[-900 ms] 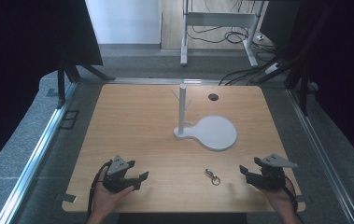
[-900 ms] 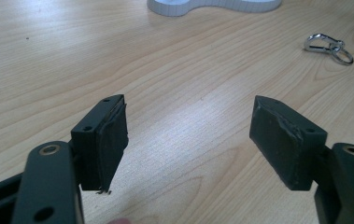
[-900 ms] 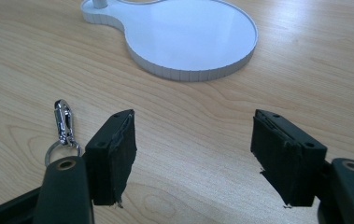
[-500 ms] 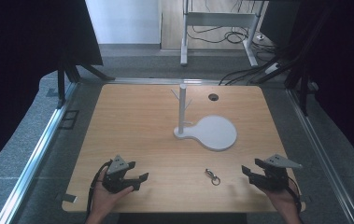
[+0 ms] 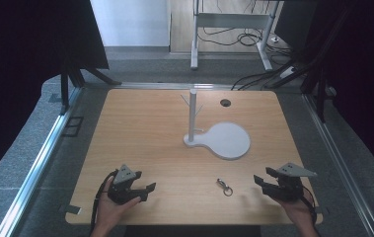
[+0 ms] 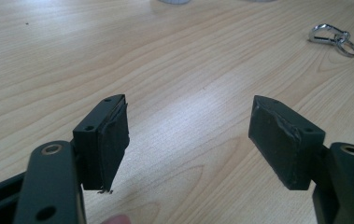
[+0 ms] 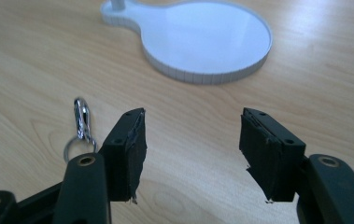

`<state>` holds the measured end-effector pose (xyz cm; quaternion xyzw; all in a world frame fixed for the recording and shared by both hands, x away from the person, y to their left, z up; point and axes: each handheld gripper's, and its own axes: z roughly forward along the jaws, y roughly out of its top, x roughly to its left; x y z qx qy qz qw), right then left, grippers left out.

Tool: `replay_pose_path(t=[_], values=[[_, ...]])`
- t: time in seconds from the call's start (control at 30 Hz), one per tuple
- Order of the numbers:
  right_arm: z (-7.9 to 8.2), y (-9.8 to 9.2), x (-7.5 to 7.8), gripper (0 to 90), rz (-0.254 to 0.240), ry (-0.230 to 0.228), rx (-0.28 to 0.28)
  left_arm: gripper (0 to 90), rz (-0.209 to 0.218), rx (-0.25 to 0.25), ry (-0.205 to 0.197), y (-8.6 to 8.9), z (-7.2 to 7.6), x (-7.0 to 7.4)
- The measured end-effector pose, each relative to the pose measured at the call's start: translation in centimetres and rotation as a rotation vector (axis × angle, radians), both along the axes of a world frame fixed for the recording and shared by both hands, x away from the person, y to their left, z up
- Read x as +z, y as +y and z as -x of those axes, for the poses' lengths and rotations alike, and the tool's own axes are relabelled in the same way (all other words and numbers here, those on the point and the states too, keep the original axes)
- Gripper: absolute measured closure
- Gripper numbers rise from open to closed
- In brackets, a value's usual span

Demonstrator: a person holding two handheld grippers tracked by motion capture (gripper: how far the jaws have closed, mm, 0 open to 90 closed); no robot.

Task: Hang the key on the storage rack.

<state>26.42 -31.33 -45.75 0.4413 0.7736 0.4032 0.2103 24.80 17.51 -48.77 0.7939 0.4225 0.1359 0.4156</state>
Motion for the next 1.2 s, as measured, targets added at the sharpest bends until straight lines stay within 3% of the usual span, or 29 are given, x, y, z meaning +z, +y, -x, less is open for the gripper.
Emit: replay_pose_path(t=[0.27,0.6,0.7,0.93,0.97,1.2], values=[[0.1,0.1,0.7,43.1,-0.013,0.005,0.034,29.1,-0.015,-0.011,0.01,-0.4,-0.1,-0.3],[-0.1,1.1,1.6,50.2,0.016,0.006,0.066,29.0,-0.005,-0.012,0.001,-0.3,0.1,0.2],[-0.6,1.7,2.0,52.0,0.048,0.057,0.084,28.9,-0.01,-0.024,-0.001,-0.5,0.2,0.3],[-1.4,2.9,2.5,54.3,0.077,0.11,0.121,28.9,-0.015,-0.03,0.003,-0.7,0.3,0.3],[-1.7,3.5,2.7,54.9,0.082,0.136,0.144,29.0,-0.017,-0.029,0.004,-0.7,0.3,0.2],[-2.7,5.2,2.9,58.8,0.119,0.189,0.201,28.9,-0.017,-0.027,0.003,-0.4,0.3,0.3]])
